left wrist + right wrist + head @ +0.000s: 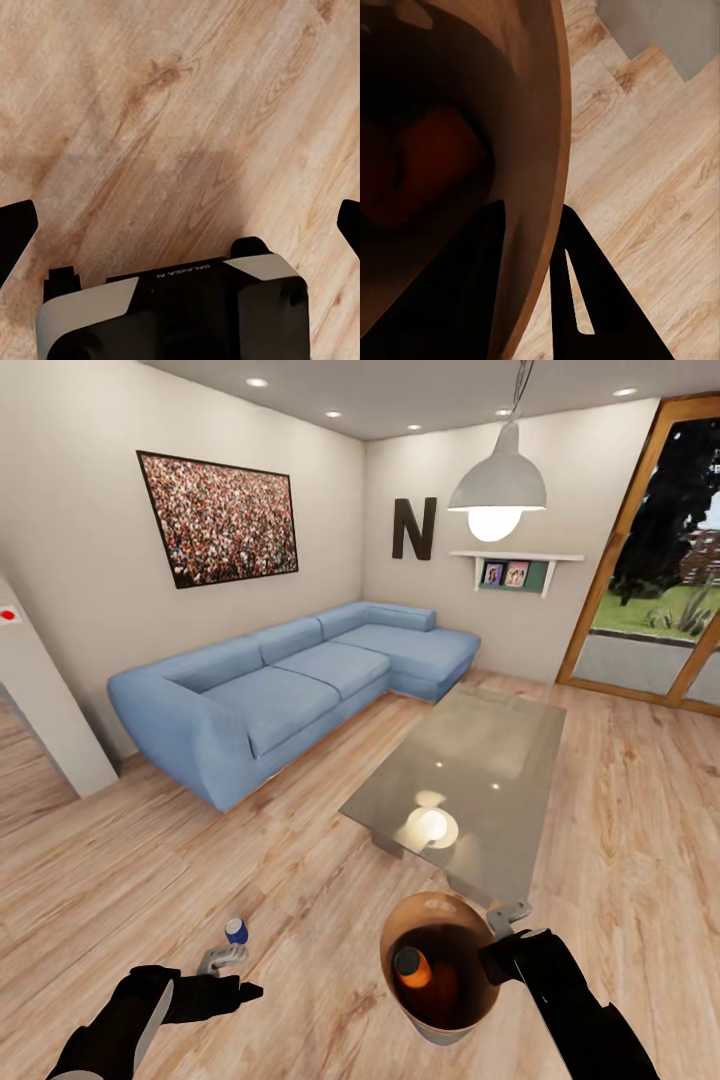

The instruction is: Put the three can of soda from the living room inside the tash can in the kitchen.

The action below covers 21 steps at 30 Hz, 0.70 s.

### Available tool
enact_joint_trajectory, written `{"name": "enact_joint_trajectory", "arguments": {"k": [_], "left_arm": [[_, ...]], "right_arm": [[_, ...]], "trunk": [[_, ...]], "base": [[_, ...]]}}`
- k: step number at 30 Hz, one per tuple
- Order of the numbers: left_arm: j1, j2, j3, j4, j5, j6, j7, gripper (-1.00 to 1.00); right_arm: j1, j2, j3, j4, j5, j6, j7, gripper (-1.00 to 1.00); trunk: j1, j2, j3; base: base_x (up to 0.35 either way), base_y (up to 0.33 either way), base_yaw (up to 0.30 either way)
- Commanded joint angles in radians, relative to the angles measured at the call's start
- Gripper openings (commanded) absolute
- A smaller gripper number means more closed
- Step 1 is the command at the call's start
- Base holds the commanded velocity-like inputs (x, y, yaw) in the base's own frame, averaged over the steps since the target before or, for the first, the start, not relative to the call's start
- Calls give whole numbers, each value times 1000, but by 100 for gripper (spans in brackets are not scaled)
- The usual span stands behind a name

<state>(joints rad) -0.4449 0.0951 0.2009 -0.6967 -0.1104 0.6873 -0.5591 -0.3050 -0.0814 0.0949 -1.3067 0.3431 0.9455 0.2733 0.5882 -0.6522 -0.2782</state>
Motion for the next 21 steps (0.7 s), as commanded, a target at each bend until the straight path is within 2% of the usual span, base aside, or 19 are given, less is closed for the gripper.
{"name": "enact_joint_trajectory", "arguments": {"k": [1, 3, 21], "left_arm": [[0, 0, 0, 0, 0, 0, 0, 100], [0, 0, 0, 0, 0, 0, -1, 100], [0, -1, 0, 0, -5, 0, 1, 100]], "right_arm": [[0, 0, 0, 0, -10, 1, 1, -100], [0, 0, 0, 0, -10, 1, 1, -100], [0, 0, 0, 0, -9, 1, 1, -100]], "trunk": [[-4, 7, 3], [-12, 21, 10], [-12, 21, 10]], "base": [[0, 0, 0], [0, 0, 0], [0, 0, 0]]}}
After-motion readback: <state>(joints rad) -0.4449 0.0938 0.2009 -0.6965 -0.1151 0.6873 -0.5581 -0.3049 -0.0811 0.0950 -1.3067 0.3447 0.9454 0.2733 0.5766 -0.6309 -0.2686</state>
